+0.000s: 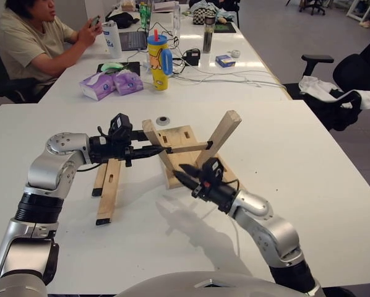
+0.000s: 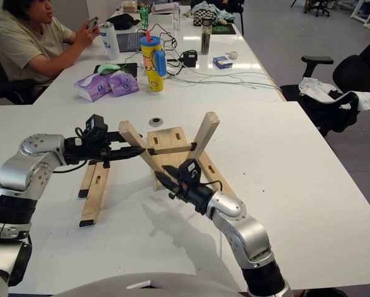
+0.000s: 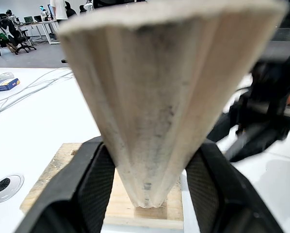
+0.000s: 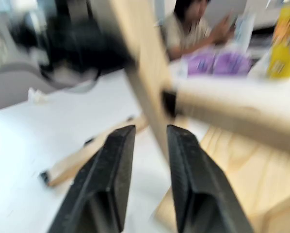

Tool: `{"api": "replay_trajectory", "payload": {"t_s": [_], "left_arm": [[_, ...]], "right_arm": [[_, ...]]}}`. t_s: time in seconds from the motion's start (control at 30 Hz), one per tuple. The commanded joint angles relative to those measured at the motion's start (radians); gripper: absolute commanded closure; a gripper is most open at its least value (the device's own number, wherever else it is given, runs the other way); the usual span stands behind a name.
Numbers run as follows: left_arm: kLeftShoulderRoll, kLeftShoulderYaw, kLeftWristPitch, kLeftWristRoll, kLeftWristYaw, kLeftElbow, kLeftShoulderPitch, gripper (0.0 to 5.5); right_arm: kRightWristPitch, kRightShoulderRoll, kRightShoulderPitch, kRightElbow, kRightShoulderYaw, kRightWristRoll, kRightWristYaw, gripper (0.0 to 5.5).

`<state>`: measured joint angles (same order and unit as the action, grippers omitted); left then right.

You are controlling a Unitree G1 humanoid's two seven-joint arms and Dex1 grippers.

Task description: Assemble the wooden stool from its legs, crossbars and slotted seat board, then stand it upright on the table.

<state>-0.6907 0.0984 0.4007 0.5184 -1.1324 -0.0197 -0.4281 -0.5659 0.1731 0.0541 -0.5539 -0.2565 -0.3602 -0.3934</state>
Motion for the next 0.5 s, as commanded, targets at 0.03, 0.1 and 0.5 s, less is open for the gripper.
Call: {"api": "replay_trajectory", "payload": {"t_s": [0.03,0.1,0.5], "left_arm": [[0.005,0.061,0.074,-0.047,-0.003,-0.029,0.042,3.44],[0.01,0.068,0.073,-0.051,-0.007,-0.036,0.031,3.44],[0.035,0.031,0.071,-0.034,0.079,0.035,0.116,3.44]], "right_arm": [[0.055,-0.065,0.206,0.012,0.009,0.149,0.151,5.04],[0.081,-0.065,0.229,0.132,-0.041,0.24,0.192,5.43],[0.195,-0.027,0.084,0.328,-0.09,0.25,0.107,5.5]]}}
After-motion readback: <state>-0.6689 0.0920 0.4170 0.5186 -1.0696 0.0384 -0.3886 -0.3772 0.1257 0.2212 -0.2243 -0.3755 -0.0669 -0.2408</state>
